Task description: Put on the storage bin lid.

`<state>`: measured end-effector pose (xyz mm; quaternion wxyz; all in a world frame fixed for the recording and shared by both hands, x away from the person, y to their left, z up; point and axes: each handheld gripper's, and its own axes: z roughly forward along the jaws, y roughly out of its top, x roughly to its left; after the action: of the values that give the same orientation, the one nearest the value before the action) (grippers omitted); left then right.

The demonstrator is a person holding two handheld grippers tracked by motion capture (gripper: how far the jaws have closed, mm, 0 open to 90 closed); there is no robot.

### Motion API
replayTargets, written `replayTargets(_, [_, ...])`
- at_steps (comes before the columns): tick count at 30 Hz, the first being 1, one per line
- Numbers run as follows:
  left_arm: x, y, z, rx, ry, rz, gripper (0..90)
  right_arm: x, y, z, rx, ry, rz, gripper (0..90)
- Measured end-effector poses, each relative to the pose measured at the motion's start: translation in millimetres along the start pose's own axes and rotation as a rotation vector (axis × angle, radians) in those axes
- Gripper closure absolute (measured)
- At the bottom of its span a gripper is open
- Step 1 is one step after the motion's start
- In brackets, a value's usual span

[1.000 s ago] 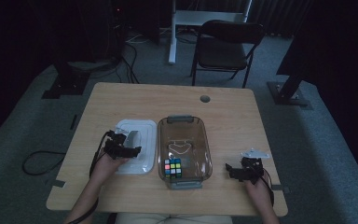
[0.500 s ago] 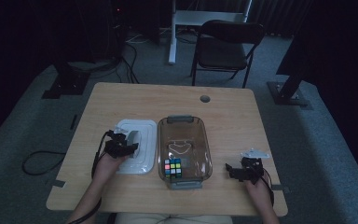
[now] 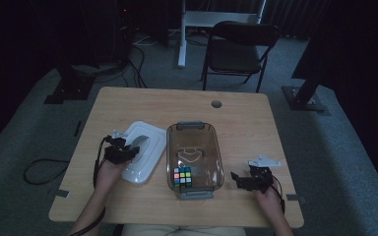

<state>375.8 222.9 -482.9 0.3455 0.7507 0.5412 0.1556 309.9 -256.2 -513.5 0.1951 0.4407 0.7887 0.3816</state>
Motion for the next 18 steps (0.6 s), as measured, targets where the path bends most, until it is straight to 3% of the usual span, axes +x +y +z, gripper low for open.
replayTargets(3, [3.7,2.5,-5.3,-0.005,0.015,-0.001,67.7,9.6,4.3,4.3,-0.009,0.036,-0.035,12.5])
replayTargets(6, [6.2,4.6,-9.4,-0.011,0.023,-0.002,67.7,14.7,6.1,7.6,-0.023,0.067,-0.036,12.2])
replayTargets(11, [13.4,9.0,-22.1,-0.042,0.032,-0.03,67.7,31.3,7.7,19.0,0.004,0.133,-0.058,12.2])
replayTargets(15, [15.9,9.7,-30.3,-0.059,0.042,-0.037,67.8,41.2,9.1,20.8,0.01,0.144,-0.09,12.5])
replayTargets(18, [18.2,10.2,-36.6,-0.068,0.041,-0.044,67.7,42.4,9.0,20.5,0.003,0.147,-0.088,12.5])
